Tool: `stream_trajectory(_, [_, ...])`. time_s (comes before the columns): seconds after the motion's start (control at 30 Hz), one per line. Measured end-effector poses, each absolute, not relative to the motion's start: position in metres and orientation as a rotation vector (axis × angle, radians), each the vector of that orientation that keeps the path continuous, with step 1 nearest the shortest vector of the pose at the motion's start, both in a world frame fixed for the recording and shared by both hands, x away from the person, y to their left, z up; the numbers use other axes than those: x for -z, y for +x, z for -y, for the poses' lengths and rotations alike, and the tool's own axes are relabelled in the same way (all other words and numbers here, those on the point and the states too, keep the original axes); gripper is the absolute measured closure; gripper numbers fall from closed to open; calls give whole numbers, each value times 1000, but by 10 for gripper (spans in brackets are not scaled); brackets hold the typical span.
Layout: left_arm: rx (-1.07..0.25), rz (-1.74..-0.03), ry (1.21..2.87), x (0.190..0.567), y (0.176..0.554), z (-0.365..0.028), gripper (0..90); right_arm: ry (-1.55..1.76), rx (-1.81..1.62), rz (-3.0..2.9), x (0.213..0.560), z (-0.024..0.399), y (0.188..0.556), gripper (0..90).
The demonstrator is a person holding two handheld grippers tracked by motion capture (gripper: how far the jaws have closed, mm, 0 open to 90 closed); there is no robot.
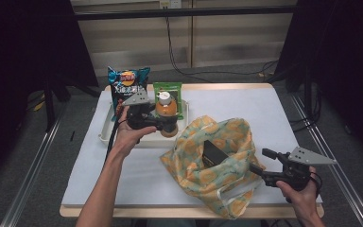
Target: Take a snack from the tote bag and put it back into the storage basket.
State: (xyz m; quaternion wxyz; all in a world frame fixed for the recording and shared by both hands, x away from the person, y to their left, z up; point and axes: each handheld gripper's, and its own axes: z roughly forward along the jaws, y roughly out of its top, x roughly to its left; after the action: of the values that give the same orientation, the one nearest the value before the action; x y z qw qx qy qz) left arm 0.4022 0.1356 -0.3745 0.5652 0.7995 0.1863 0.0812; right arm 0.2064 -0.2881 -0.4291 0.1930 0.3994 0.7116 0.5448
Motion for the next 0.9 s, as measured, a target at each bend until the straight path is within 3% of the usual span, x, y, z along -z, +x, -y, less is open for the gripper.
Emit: stream_trajectory(0.9, [-183,-539,1921,428,436,-135,329,1124,-1532,-2015,431,287,207,213])
